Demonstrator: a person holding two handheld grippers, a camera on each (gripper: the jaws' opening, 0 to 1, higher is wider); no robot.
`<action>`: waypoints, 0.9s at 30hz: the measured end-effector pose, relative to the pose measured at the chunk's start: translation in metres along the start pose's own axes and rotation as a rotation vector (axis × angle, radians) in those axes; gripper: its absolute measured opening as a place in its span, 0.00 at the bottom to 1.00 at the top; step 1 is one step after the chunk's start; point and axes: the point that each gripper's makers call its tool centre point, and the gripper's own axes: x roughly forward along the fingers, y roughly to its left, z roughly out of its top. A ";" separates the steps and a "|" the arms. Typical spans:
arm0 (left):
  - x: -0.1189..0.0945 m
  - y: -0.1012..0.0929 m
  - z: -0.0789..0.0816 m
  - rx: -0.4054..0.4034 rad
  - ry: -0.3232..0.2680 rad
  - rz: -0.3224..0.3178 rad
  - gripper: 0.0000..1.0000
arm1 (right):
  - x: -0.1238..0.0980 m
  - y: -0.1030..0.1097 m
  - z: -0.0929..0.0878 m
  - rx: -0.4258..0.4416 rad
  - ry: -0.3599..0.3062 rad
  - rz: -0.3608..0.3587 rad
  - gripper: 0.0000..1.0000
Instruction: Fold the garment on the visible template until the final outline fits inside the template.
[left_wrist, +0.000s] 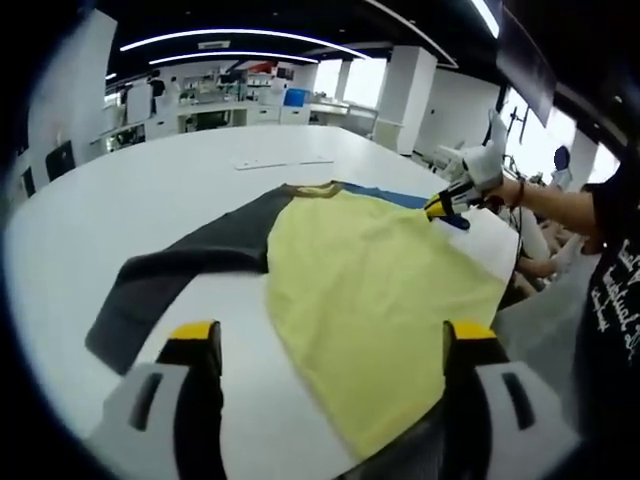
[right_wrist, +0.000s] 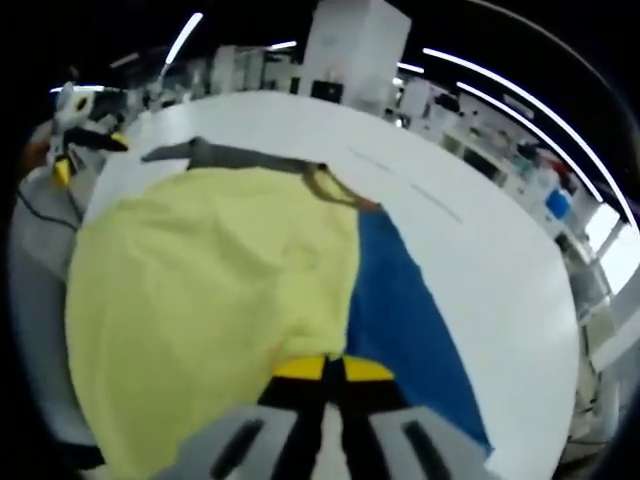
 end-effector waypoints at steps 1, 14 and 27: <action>0.000 0.001 0.000 0.001 0.000 0.000 0.88 | -0.001 -0.002 0.000 -0.002 0.003 -0.004 0.00; -0.001 -0.002 0.005 0.010 -0.008 0.011 0.90 | 0.000 -0.011 -0.004 0.025 0.006 -0.035 0.14; -0.002 -0.003 0.004 0.014 -0.022 0.002 0.97 | -0.029 -0.043 -0.033 0.270 -0.020 -0.125 0.46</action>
